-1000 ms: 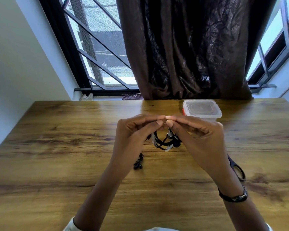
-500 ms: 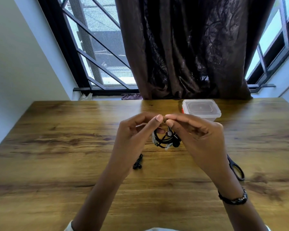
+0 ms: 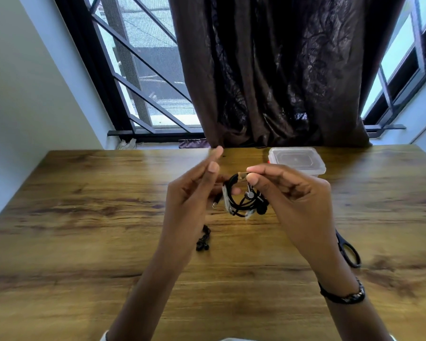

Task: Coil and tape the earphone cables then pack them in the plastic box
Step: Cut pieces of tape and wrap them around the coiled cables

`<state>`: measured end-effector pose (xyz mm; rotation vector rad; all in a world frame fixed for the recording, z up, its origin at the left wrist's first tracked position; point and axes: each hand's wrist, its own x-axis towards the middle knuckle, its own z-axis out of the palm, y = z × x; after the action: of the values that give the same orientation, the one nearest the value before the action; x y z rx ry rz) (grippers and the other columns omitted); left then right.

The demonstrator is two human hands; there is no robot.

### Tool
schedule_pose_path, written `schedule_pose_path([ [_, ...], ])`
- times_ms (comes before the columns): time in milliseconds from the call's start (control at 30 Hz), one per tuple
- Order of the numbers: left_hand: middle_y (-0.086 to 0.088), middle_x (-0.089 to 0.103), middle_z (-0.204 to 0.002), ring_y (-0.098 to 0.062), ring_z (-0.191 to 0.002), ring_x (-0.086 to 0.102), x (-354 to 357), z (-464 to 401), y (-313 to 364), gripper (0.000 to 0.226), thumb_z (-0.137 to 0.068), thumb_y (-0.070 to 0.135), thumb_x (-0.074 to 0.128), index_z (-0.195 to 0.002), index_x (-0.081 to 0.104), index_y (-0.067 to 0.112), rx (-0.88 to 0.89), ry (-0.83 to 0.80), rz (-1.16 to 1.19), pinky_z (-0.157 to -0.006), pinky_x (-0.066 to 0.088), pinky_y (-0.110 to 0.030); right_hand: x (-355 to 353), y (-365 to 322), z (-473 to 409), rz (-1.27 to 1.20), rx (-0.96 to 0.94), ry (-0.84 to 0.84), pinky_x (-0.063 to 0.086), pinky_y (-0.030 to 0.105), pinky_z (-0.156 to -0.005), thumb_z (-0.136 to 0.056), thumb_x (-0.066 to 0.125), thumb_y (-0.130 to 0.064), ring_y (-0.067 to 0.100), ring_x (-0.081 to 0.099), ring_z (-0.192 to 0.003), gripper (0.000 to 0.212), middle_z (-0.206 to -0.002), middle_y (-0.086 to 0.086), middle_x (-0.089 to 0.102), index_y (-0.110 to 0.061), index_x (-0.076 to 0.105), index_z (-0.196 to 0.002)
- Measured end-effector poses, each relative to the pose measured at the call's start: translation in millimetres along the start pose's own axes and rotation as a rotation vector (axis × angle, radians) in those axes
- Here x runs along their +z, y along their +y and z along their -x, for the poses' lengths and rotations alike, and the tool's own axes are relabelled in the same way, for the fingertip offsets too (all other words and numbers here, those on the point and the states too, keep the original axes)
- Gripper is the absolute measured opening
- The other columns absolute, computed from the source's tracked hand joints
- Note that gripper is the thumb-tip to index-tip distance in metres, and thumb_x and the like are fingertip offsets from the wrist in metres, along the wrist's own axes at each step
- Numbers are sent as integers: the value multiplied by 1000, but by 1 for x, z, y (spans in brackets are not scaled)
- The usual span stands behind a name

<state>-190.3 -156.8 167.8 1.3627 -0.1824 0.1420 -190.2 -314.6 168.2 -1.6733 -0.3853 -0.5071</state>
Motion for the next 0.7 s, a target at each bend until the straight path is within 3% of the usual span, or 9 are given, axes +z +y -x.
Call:
schedule_pose_path([
  [67,-2,73,-102,-27,-83,71,-3,-2,1,41,-90,34,50,-126,61,20,11,0,-46,-79,57,-48,0,-1,1,-42,20,-3,53,11,-71,-83,70,-9,3,72,-79,16,-88,-9,76,-9,73,-98],
  [133,-2,73,-104,-33,-89,70,-4,-2,2,38,-89,37,54,-120,65,19,38,-34,-90,-83,54,-55,0,-1,1,-59,40,0,53,12,-70,-82,70,-6,4,72,-79,16,-88,-8,76,-8,73,-98],
  [300,0,76,-92,-17,-83,73,-4,-2,-1,25,-81,19,69,-105,72,13,107,-63,-175,-75,57,-25,1,0,1,-19,53,-22,56,16,-71,-82,71,-7,9,73,-79,16,-86,-3,77,-5,74,-97],
  [467,-1,77,-87,-18,-80,74,-7,-6,-9,19,-78,16,71,-96,75,15,82,-27,-133,-74,57,-24,-3,2,-1,-128,223,-136,59,26,-77,-84,66,-14,17,73,-90,26,-96,4,76,-7,69,-109],
  [567,-2,77,-87,-18,-81,74,-8,-8,-14,21,-77,15,71,-98,75,12,31,-10,-88,-73,57,-23,-5,7,-1,-227,365,-165,57,20,-74,-78,71,-14,17,73,-91,33,-99,5,76,-8,68,-110],
  [700,-3,76,-95,-17,-88,73,-11,-9,-25,32,-82,25,62,-110,70,12,-169,-29,-2,-69,56,-20,-1,22,1,-267,489,-53,52,11,-61,-75,74,-8,9,73,-77,25,-89,3,77,-9,70,-100],
])
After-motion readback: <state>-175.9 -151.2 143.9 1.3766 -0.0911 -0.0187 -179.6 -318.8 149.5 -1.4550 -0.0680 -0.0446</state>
